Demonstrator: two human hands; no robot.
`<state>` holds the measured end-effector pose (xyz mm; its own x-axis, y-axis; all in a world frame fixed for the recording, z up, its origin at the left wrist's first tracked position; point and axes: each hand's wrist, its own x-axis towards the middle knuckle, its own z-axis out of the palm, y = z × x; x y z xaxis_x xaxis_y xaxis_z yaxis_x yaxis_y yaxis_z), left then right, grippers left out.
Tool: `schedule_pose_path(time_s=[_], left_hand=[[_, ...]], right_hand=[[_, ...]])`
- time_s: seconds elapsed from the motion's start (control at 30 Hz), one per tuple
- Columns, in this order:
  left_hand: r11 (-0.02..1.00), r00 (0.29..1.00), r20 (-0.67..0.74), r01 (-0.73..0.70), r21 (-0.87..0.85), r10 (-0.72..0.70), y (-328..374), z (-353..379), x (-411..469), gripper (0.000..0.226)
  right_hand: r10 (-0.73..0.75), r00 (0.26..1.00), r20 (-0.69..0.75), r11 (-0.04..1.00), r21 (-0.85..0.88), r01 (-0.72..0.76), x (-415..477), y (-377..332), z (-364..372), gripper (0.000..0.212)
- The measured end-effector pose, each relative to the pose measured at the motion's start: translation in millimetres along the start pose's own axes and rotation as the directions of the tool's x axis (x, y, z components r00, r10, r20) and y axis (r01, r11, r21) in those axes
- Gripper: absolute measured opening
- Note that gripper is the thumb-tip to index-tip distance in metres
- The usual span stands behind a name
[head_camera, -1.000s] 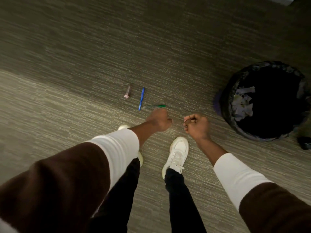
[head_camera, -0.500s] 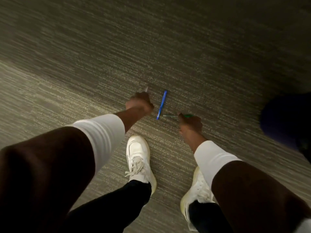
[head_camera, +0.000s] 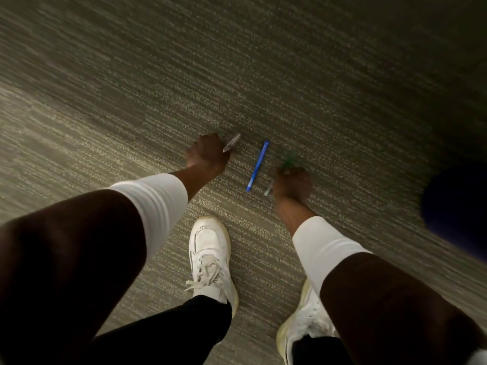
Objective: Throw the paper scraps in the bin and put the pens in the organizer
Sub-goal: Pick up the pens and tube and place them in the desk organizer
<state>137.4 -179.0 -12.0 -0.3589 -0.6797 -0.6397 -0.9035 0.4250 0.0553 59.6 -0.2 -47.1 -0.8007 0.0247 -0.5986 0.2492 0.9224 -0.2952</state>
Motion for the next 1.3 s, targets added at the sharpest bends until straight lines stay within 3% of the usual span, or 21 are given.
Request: schedule_pose_path(time_s=[0.17, 0.3, 0.47, 0.6, 0.73, 0.87, 1.07, 1.3], left_hand=[[0.997, 0.998, -0.01, -0.055, 0.047, 0.055, -8.5, -5.3, -7.3, 0.046], [0.996, 0.997, -0.011, -0.073, -0.059, 0.073, -19.0, -12.6, -11.8, 0.055], [0.969, 0.988, -0.061, -0.148, -0.196, 0.139, -34.2, -19.7, -17.0, 0.049], [0.944, 0.971, -0.101, -0.235, -0.23, 0.217, -41.3, -23.5, -29.7, 0.051], [0.942, 0.969, -0.126, -0.236, -0.239, 0.211, -40.2, -28.5, -53.1, 0.05], [0.941, 0.96, -0.153, -0.265, -0.21, 0.236, -30.4, -45.4, -94.1, 0.038], [0.914, 0.939, -0.214, -0.319, -0.249, 0.269, -5.7, -87.0, -166.7, 0.03], [0.826, 0.953, -0.193, -0.3, -0.478, 0.234, 34.5, -157.1, -261.2, 0.033]], right_hand=[[-0.107, 0.991, 0.079, 0.991, 0.083, 0.101, -5.5, -33.2, 8.1, 0.024], [-0.146, 0.98, 0.135, 0.984, -0.08, 0.158, -6.6, -47.2, 14.4, 0.03], [-0.204, 0.972, 0.118, 0.961, -0.167, 0.222, -8.7, -49.6, 17.8, 0.03], [-0.224, 0.968, 0.111, 0.965, -0.115, 0.237, -13.5, -46.1, 13.1, 0.023], [-0.224, 0.954, 0.2, 0.966, -0.083, 0.244, -25.2, -34.7, -6.7, 0.019], [-0.224, 0.944, 0.243, 0.972, -0.013, 0.234, -48.3, -15.3, -46.5, 0.004], [-0.292, 0.923, 0.249, 0.955, 0.119, 0.27, -98.6, 3.0, -132.3, 0.022], [-0.292, 0.928, 0.231, 0.938, 0.26, 0.23, -169.4, 1.6, -259.4, 0.019]])
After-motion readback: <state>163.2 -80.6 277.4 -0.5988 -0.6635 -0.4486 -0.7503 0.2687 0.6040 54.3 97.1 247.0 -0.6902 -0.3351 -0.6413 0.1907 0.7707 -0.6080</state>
